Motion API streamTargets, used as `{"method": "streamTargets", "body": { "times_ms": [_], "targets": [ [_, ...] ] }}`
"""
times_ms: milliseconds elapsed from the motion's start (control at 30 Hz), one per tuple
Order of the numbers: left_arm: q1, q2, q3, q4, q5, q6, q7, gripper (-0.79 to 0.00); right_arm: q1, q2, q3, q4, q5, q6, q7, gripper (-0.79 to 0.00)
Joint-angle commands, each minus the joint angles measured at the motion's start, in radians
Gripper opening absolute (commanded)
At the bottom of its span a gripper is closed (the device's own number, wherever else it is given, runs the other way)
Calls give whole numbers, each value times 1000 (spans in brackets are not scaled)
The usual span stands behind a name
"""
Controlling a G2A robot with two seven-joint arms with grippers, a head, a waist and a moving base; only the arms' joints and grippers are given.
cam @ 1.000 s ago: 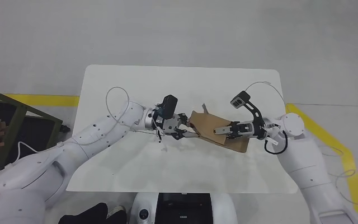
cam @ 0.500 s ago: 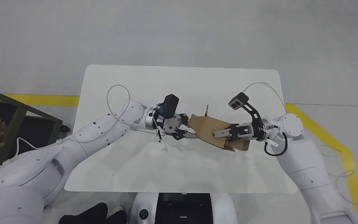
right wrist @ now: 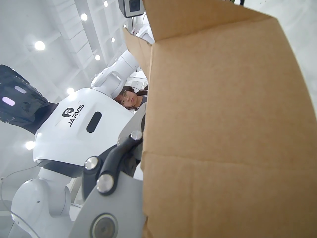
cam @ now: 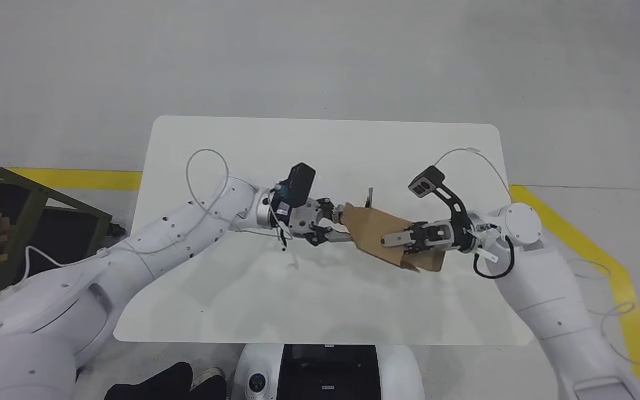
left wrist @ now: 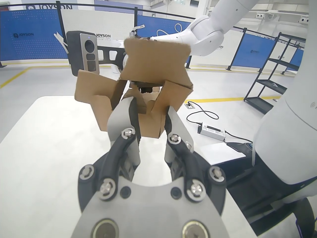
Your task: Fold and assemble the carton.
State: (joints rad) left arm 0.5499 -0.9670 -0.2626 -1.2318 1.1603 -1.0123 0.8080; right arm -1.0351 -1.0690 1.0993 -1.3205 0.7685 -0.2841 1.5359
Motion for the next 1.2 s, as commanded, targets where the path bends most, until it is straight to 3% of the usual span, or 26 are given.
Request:
{"method": "streamTargets", "body": {
  "times_ms": [0,300,800,1167],
  "targets": [
    [2,2,-3,-1,0,0,0,-542,3,0,-3,5,2,0,0,-785],
    [6,0,-9,13,0,0,0,-542,12,-4,-5,18,7,-2,-2,-785],
    [-9,-28,22,20,17,0,0,-526,19,-9,-5,22,7,-6,-9,-785],
    [-14,-26,44,13,21,0,0,-493,15,-11,6,31,28,-17,-17,-785]
  ]
}}
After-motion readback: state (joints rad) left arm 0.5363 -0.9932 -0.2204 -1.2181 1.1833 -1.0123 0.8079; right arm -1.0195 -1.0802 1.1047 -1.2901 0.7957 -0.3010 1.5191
